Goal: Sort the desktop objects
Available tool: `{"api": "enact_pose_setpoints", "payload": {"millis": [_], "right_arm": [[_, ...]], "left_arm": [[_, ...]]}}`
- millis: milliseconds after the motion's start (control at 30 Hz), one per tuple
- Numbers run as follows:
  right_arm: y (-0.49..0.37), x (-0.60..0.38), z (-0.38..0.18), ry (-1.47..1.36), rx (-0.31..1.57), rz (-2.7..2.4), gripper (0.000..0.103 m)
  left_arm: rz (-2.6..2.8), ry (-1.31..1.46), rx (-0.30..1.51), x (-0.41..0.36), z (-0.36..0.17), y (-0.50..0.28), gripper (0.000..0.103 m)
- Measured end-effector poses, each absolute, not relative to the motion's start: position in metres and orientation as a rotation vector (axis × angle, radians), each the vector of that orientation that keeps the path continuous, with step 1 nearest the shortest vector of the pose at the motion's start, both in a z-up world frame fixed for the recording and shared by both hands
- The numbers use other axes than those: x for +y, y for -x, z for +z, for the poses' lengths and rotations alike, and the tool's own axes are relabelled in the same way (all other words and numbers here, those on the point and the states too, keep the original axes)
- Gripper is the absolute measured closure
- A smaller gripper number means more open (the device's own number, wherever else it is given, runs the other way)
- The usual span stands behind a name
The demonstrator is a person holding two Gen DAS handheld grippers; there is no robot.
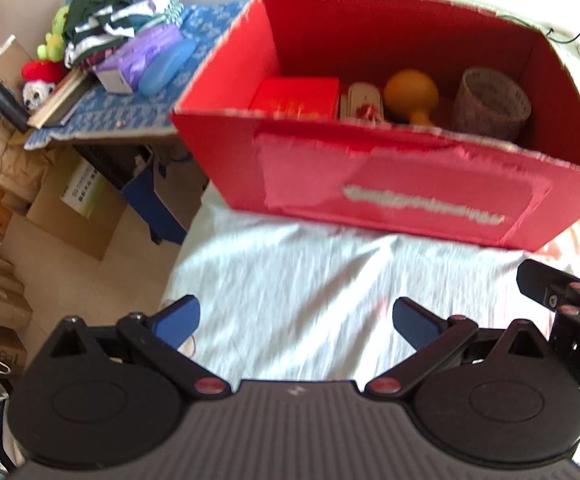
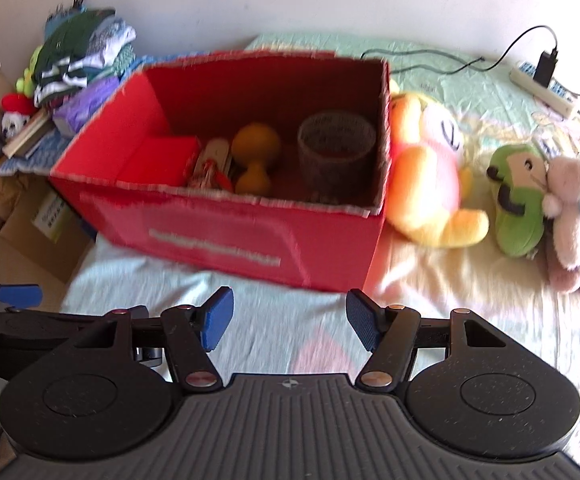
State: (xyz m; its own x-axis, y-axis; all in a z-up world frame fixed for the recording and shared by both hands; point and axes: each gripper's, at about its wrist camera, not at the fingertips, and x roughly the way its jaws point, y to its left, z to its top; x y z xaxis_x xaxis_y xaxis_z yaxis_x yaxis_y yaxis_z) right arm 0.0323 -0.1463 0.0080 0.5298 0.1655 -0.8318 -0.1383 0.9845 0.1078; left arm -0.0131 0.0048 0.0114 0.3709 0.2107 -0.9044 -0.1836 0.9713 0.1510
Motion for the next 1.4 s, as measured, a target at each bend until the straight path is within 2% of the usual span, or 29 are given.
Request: {"api": "enact_pose_setpoints", "payload": {"millis": [633,1400], "right_arm": [[-0.057,-0.089,-0.004,-0.070,1.066,0.179,0.037],[-0.084,-0.072,0.061,-0.160,0.925,0.245,0.039]], "left_arm": [[0.218,-0.074,1.201,0.066,0.001,-0.005,0.001],[0.160,-0.128,1.081,0.086,0.075,-0.052,0.001]]}}
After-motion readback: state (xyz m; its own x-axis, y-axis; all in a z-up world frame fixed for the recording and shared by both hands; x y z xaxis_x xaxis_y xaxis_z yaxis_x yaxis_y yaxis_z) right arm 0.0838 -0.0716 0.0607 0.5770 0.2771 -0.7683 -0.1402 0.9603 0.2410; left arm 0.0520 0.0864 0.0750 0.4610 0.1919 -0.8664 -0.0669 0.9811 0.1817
